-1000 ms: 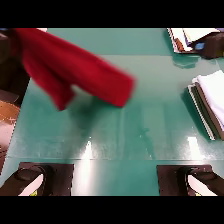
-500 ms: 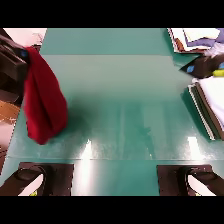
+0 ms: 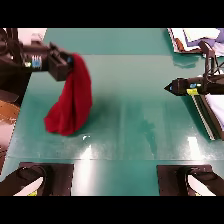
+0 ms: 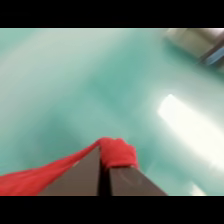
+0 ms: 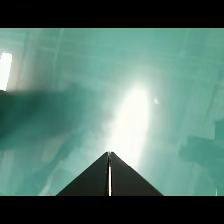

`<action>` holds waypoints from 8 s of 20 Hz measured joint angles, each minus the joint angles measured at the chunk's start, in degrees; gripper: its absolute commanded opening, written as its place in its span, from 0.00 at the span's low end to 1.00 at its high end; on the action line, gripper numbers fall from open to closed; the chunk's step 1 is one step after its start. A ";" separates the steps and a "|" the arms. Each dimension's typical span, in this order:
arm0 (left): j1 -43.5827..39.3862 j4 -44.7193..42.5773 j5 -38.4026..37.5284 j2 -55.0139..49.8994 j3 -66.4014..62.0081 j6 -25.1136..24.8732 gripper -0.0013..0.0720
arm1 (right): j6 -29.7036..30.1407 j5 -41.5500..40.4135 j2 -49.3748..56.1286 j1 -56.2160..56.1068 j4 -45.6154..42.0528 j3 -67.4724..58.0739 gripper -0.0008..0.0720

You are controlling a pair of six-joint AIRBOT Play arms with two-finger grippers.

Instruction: Fold the shirts.

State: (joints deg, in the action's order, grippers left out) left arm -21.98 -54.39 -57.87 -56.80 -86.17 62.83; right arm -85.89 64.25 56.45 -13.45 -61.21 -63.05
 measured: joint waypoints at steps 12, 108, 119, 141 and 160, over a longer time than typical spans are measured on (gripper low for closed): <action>0.22 -23.08 -9.94 -2.99 -9.07 8.59 0.06 | -1.05 -3.93 -6.91 10.27 0.20 1.68 0.16; 44.28 -0.76 -11.80 -5.51 51.87 8.31 0.68 | 12.59 16.85 14.84 17.77 12.02 -4.26 0.58; 43.80 6.05 -7.23 -5.07 57.66 5.97 0.05 | 12.92 15.89 12.79 17.77 12.15 -4.00 0.58; 41.86 6.43 -10.34 0.39 42.23 5.68 0.06 | 10.21 11.74 5.81 23.76 1.09 34.34 0.35; 41.81 5.05 -14.95 7.74 -7.72 9.20 0.06 | 5.44 5.09 -9.88 16.83 0.09 -16.20 0.04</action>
State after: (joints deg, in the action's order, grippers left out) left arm 19.84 -49.34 -72.82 -49.06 -93.89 72.03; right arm -80.44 69.34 46.57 3.38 -61.12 -79.24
